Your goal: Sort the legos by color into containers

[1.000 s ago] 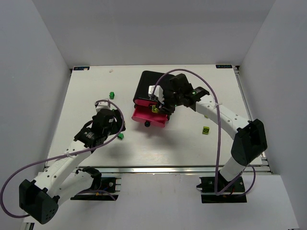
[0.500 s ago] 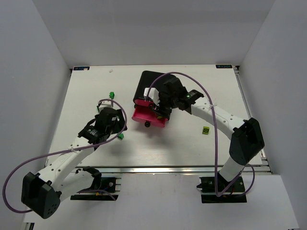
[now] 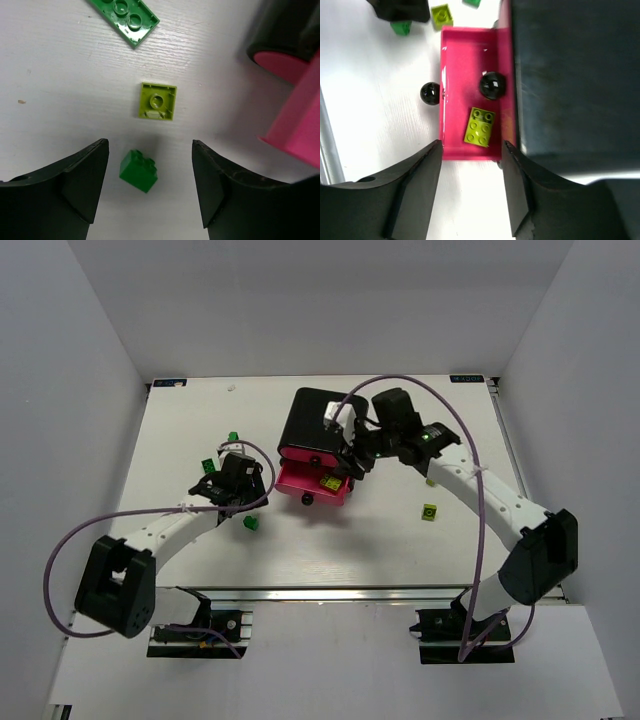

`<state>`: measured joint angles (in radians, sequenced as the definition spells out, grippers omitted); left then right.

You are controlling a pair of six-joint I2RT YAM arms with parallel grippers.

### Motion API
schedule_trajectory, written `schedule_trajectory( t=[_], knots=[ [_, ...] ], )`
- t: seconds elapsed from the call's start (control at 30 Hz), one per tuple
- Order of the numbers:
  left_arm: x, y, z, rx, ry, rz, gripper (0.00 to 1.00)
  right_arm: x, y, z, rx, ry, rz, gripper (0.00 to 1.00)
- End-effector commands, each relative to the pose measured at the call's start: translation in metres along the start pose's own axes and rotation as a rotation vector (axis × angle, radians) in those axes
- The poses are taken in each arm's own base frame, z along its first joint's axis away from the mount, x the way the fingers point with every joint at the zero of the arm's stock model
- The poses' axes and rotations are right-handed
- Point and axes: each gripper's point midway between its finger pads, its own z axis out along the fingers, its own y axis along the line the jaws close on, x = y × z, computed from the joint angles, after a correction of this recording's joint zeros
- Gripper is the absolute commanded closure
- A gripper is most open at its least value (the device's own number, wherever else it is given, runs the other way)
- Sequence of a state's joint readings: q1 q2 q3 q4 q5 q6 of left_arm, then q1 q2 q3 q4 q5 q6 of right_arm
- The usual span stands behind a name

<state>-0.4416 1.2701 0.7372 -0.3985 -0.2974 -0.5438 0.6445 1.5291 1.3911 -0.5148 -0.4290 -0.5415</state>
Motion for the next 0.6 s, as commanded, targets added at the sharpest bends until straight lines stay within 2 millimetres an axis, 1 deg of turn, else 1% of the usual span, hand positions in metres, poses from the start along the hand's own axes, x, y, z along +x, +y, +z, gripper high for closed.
schedule_trajectory(
  t=[0.0, 0.07, 0.1, 0.13, 0.17, 0.2, 0.23, 0.3, 0.37, 0.43, 0.5, 0.53, 0.57],
  knots=[
    [-0.019, -0.011, 0.014, 0.051, -0.009, -0.029, 0.23, -0.023, -0.003, -0.028, 0.018, -0.087, 0.024, 0.41],
    [-0.02, -0.015, 0.02, 0.079, 0.003, -0.035, 0.23, -0.022, -0.01, -0.036, 0.035, -0.095, 0.04, 0.39],
    [-0.018, -0.012, 0.027, 0.078, 0.022, -0.035, 0.23, -0.022, -0.011, -0.038, 0.038, -0.096, 0.047, 0.38],
    [-0.021, -0.015, 0.031, 0.099, 0.019, -0.036, 0.23, -0.021, -0.011, -0.039, 0.037, -0.097, 0.054, 0.38],
    [-0.018, -0.018, 0.034, 0.11, 0.033, -0.029, 0.23, -0.02, -0.014, -0.04, 0.041, -0.097, 0.065, 0.37],
    [-0.02, -0.021, 0.036, 0.137, 0.043, -0.026, 0.22, -0.017, -0.018, -0.042, 0.046, -0.095, 0.082, 0.37],
    [-0.02, -0.021, 0.042, 0.142, 0.051, -0.024, 0.22, -0.017, -0.016, -0.041, 0.037, -0.098, 0.086, 0.37],
    [-0.019, -0.027, 0.046, 0.167, 0.07, -0.009, 0.23, -0.015, -0.02, -0.043, 0.041, -0.1, 0.107, 0.37],
    [-0.019, -0.027, 0.054, 0.161, 0.091, 0.001, 0.25, -0.017, -0.023, -0.045, 0.044, -0.107, 0.111, 0.37],
    [-0.019, -0.028, 0.058, 0.156, 0.109, 0.01, 0.31, -0.015, -0.028, -0.047, 0.055, -0.108, 0.119, 0.37],
    [-0.013, -0.024, 0.063, 0.134, 0.138, 0.016, 0.36, -0.015, -0.03, -0.048, 0.059, -0.109, 0.124, 0.37],
    [-0.009, -0.019, 0.063, 0.106, 0.153, 0.017, 0.42, -0.013, -0.034, -0.051, 0.069, -0.11, 0.127, 0.37],
    [-0.007, -0.018, 0.065, 0.098, 0.163, 0.016, 0.46, -0.013, -0.035, -0.05, 0.068, -0.109, 0.131, 0.37]
  ],
)
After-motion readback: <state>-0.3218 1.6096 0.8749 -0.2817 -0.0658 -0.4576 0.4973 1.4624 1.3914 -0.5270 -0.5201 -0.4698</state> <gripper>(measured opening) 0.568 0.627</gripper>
